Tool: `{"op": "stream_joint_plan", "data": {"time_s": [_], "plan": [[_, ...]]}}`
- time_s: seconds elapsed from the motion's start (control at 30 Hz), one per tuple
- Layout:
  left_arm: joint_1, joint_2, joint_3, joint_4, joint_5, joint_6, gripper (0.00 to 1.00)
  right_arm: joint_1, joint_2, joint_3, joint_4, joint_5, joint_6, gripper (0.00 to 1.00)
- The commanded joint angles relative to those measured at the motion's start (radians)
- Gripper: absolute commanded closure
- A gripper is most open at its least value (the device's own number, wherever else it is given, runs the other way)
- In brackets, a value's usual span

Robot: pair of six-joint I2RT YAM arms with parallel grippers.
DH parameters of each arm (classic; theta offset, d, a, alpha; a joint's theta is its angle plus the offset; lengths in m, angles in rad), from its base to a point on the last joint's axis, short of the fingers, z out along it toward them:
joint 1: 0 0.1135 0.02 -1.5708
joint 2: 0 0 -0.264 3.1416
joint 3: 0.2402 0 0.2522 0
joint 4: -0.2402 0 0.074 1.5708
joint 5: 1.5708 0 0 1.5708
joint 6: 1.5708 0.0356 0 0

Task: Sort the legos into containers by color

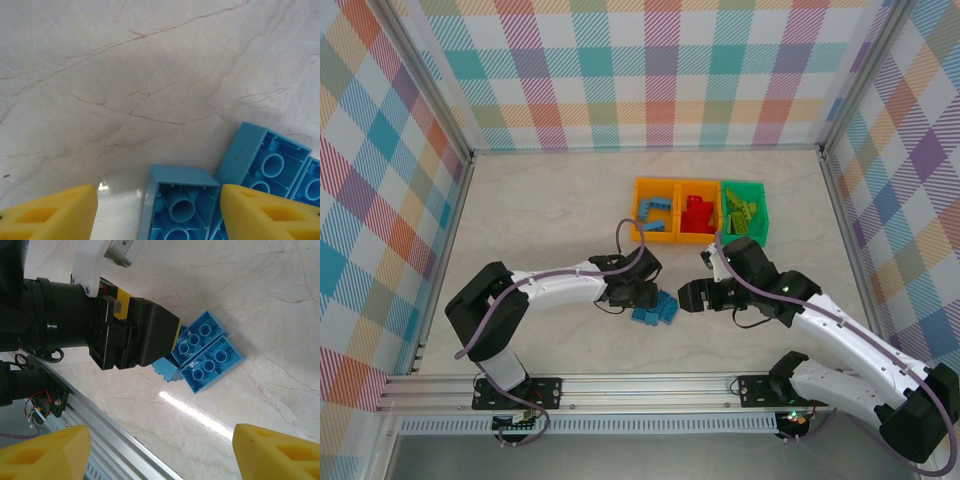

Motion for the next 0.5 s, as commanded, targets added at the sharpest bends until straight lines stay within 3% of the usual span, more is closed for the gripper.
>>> {"op": "stream_joint_plan", "data": {"time_s": [0.0, 0.23, 0.47], "plan": [[-0.010, 0.029, 0.024, 0.013, 0.006, 0.015, 0.33, 0.003, -0.003, -0.011, 0.020, 0.000, 0.013, 0.25], [-0.013, 0.055, 0.025, -0.006, -0.020, 0.016, 0.35, 0.003, -0.004, -0.015, 0.023, -0.002, 0.018, 0.25], [-0.012, 0.026, -0.031, -0.046, -0.059, -0.004, 0.52, 0.003, -0.015, -0.011, 0.003, -0.001, 0.019, 0.25]]}}
